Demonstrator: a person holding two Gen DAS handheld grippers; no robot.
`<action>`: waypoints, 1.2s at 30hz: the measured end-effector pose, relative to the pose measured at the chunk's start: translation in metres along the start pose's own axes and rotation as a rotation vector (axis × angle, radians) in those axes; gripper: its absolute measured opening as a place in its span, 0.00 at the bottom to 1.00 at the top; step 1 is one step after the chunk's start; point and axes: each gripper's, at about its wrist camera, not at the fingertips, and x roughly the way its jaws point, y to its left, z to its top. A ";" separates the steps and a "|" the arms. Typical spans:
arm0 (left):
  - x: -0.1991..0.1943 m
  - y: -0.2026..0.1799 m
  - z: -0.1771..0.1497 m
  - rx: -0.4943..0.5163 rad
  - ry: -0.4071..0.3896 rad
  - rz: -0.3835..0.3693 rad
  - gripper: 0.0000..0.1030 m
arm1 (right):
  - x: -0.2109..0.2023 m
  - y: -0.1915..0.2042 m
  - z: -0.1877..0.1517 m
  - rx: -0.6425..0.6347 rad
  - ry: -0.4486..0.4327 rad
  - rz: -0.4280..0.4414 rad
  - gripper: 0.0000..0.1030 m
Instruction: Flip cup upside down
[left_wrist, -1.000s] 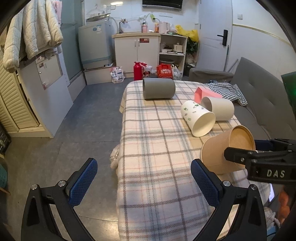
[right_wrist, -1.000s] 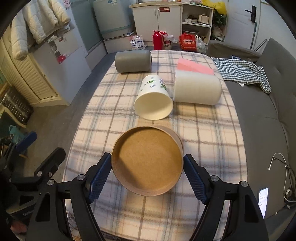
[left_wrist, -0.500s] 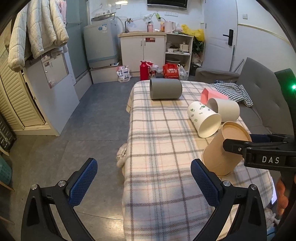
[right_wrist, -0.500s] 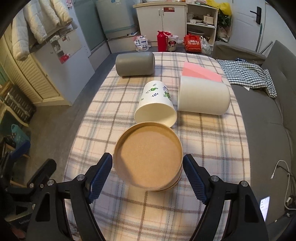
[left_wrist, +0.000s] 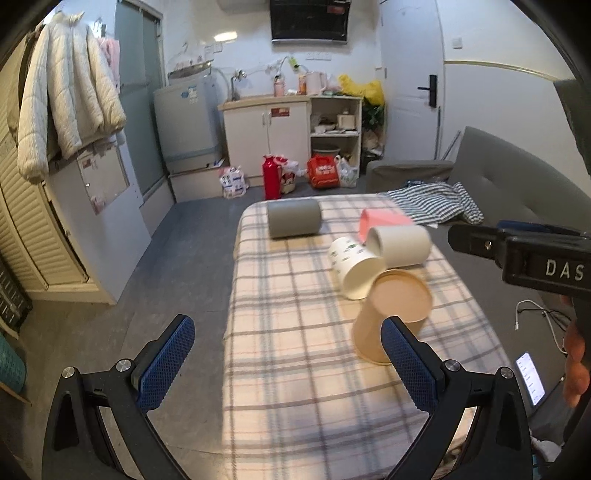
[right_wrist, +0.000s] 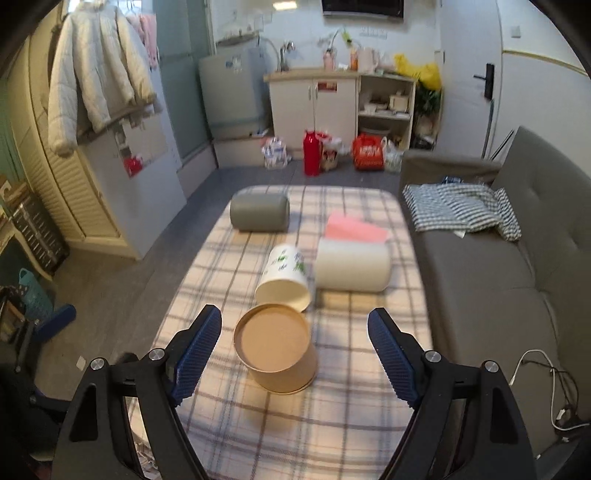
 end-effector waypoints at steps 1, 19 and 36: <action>-0.002 -0.003 0.001 0.002 -0.004 -0.004 1.00 | -0.007 -0.002 -0.001 0.003 -0.012 0.001 0.80; -0.037 -0.022 -0.019 -0.057 -0.124 0.013 1.00 | -0.058 -0.041 -0.065 0.030 -0.165 -0.016 1.00; -0.023 -0.018 -0.032 -0.087 -0.092 0.007 1.00 | -0.042 -0.044 -0.084 0.054 -0.154 -0.038 1.00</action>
